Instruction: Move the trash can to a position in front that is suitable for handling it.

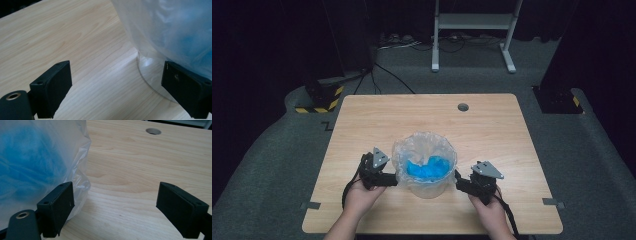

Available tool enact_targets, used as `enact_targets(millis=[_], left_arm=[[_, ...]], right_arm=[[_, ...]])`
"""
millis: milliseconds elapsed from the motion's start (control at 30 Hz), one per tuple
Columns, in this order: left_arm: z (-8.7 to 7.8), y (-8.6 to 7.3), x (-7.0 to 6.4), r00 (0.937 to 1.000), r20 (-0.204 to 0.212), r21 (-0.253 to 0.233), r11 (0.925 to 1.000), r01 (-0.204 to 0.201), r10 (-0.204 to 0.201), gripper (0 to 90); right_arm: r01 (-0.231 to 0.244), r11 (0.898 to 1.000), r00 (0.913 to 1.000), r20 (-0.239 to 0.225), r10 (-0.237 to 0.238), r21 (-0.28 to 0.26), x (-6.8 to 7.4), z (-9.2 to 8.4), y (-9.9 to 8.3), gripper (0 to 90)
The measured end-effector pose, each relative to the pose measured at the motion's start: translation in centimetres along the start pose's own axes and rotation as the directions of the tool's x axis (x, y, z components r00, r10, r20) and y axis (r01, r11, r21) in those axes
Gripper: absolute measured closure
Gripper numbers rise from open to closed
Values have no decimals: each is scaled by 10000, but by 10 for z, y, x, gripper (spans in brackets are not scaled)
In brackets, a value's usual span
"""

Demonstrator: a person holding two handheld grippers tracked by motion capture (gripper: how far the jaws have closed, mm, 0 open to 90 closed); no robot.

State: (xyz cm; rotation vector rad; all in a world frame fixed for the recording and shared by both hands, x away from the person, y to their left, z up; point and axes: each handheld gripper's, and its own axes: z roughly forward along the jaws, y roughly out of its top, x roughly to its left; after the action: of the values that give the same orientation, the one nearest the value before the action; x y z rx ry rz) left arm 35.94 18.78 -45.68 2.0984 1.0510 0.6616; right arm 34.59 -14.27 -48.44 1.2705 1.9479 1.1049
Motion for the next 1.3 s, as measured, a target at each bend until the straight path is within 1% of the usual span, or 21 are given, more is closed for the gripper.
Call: enact_targets(millis=[67, 133, 200, 300, 433, 467, 533, 600, 633, 667, 733, 800, 833, 867, 900, 967, 1033, 1067, 1167, 1233, 1300], left_arm=[[6, 8, -8, 9997, 132, -83, 9998, -207, 208, 96], [9, 12, -13, 9994, 264, -139, 9997, -219, 223, 97], [12, 15, -16, 9992, 333, -137, 9997, -198, 203, 97], [14, 22, -22, 9991, 177, -103, 9993, -371, 373, 91], [15, 28, -26, 9992, 204, -79, 9994, -351, 353, 95], [18, 33, -29, 9985, 210, 137, 9986, -517, 515, 98], [19, 35, -30, 9981, 162, 199, 9980, -600, 597, 101], [28, 49, -35, 9976, 150, 281, 9973, -675, 671, 108], [31, 53, -37, 9971, 11, 315, 9966, -758, 758, 107], [33, 56, -38, 9972, 4, 314, 9967, -747, 747, 109], [38, 59, -40, 9988, 118, 143, 9987, -485, 483, 110], [43, 59, -39, 9996, 155, -16, 9997, -225, 225, 110], [43, 59, -39, 9996, 155, -16, 9997, -225, 225, 110], [48, 59, -38, 9998, 161, -204, 9997, 103, -99, 111], [49, 58, -38, 9995, 201, -300, 9993, 244, -238, 114], [52, 56, -38, 9983, 57, -603, 9965, 576, -573, 144], [56, 55, -36, 9974, 142, -669, 9952, 720, -712, 145], [57, 54, -35, 9984, 160, -553, 9969, 558, -550, 144], [57, 53, -34, 9979, 255, -584, 9964, 613, -599, 138], [54, 47, -35, 9989, 171, -567, 9974, 447, -438, 139], [53, 44, -35, 9991, 133, -532, 9977, 420, -414, 142]], right_arm=[[-171, 9998, 9997, 184, 170, 77, -7, -4, -4, 142], [-327, 9994, 9992, 251, 324, 124, -10, -6, -6, 142], [-301, 9995, 9983, 493, 295, 119, -13, -8, -7, 149], [-493, 9987, 9973, 560, 485, 120, -19, -11, -8, 147], [-582, 9982, 9959, 703, 571, 129, -23, -11, -8, 169], [-673, 9976, 9942, 850, 655, 187, -26, -11, -8, 171], [-680, 9975, 9929, 990, 656, 211, -28, -10, -8, 187], [-750, 9970, 9872, 1425, 715, 191, -31, -7, -7, 235], [-806, 9966, 9847, 1563, 774, 146, -33, -6, -7, 246], [-825, 9965, 9827, 1674, 791, 134, -35, -5, -6, 254], [-933, 9956, 9786, 1848, 901, 90, -41, -2, -5, 266], [-1102, 9938, 9767, 1868, 1061, 117, -46, 2, -4, 266], [-1102, 9938, 9767, 1868, 1061, 117, -46, 2, -4, 266], [-1193, 9928, 9755, 1876, 1151, 115, -51, 6, -4, 267], [-1228, 9924, 9749, 1883, 1188, 98, -52, 7, -3, 267], [-1253, 9921, 9748, 1870, 1217, 78, -53, 11, -2, 267], [-1274, 9918, 9740, 1891, 1249, 14, -53, 14, 0, 277], [-1302, 9915, 9736, 1888, 1284, -26, -53, 16, 0, 278], [-1305, 9914, 9730, 1908, 1296, -79, -54, 20, 1, 263], [-1263, 9920, 9731, 1935, 1249, -50, -54, 21, 3, 229], [-1495, 9887, 9675, 2051, 1482, -92, -55, 21, 4, 201]])
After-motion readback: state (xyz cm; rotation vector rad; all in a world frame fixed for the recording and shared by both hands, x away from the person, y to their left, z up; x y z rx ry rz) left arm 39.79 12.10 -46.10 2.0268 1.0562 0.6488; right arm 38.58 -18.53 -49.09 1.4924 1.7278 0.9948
